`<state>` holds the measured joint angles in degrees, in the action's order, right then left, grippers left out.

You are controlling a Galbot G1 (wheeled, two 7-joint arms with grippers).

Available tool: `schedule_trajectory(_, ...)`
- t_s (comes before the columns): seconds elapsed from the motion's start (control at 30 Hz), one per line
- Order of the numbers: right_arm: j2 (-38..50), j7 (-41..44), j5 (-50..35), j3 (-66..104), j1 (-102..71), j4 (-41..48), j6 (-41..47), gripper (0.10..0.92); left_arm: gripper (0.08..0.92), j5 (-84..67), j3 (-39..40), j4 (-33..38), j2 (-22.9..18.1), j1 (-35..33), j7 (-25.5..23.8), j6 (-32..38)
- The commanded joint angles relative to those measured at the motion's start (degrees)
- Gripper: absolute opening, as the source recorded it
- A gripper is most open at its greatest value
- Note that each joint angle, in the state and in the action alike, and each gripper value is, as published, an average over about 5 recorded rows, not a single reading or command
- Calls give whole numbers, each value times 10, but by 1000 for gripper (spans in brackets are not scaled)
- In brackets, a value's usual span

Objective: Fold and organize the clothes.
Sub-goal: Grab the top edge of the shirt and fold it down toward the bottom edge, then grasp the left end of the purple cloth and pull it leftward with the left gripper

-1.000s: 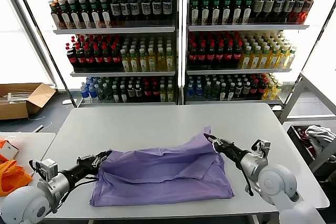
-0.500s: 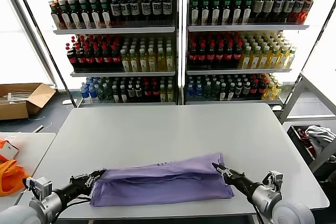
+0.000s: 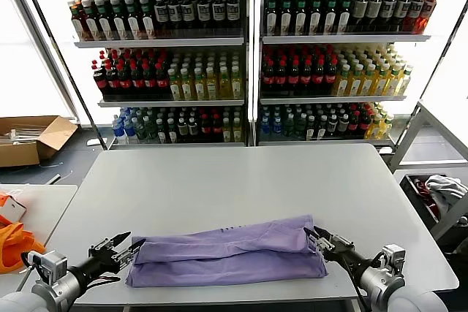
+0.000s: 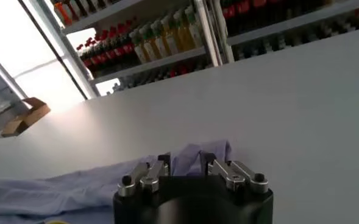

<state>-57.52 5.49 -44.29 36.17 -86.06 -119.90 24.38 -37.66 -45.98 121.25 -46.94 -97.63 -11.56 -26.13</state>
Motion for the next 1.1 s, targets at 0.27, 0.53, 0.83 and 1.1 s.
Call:
schedule_trajectory(0.27,-73,10,132,97,-13,37,-192,739,783,11,32,56,-176,-18,123,35)
schedule_trajectory(0.53,-78,10,101,112,-53,29,-184,822,822,103,87,35,-265,-4,175,20)
schedule_trajectory(0.83,-76,12,91,109,-57,24,-175,823,822,135,125,17,-299,6,216,14)
schedule_trajectory(1.1,-74,20,86,106,-65,14,-179,823,741,127,139,-8,-307,15,233,11)
